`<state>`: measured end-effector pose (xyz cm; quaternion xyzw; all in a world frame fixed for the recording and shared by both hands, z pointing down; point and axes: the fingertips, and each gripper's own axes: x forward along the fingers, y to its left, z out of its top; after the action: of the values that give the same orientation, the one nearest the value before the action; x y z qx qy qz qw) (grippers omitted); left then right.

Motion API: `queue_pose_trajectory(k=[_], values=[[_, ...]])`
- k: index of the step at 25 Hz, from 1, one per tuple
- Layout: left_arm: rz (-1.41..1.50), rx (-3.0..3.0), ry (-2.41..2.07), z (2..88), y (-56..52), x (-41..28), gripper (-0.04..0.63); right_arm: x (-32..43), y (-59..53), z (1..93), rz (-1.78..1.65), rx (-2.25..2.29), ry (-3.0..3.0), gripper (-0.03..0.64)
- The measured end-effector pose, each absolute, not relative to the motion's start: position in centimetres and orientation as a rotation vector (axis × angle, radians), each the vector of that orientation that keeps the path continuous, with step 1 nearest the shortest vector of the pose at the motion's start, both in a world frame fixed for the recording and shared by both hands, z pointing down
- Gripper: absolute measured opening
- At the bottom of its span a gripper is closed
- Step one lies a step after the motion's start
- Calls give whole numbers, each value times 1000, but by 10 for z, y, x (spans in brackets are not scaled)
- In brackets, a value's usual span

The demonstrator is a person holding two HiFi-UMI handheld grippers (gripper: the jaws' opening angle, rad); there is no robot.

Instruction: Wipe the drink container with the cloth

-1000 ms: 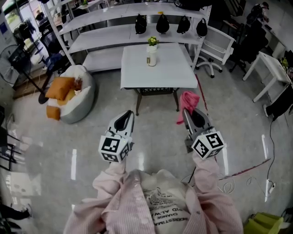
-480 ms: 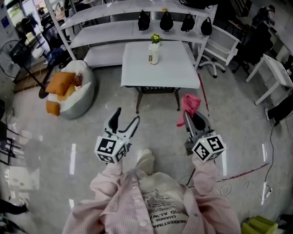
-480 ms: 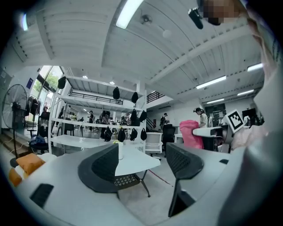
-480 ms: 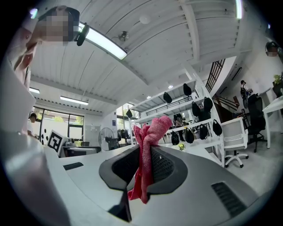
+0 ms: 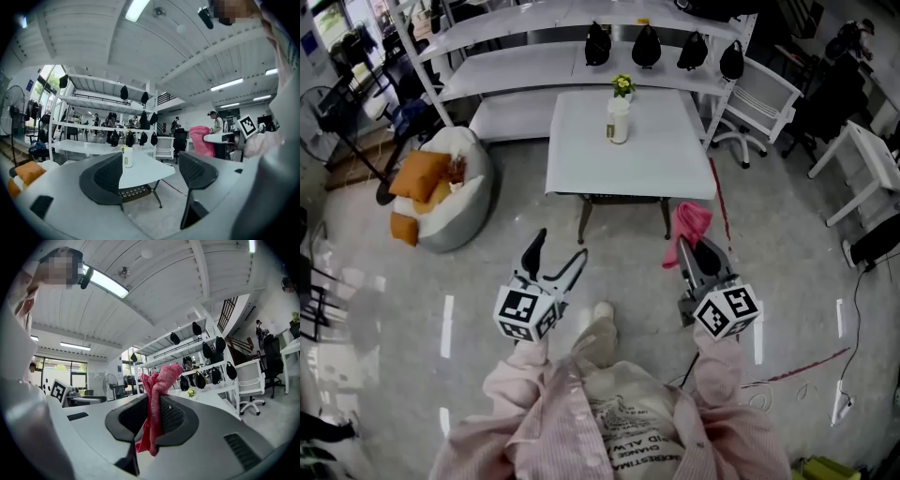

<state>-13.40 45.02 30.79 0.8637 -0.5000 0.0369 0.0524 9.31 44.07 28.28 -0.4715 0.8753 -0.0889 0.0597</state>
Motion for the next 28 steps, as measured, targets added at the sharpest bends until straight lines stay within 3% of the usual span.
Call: queue_pose_trajectory(k=[18,28], values=[[170,2665,-1359,321,240,-129,351,94,253,288,-333,-1537,2573,49],[179,2683,-1292,328,185,-127,351,91,208,297,-373,-1587,2551,49]])
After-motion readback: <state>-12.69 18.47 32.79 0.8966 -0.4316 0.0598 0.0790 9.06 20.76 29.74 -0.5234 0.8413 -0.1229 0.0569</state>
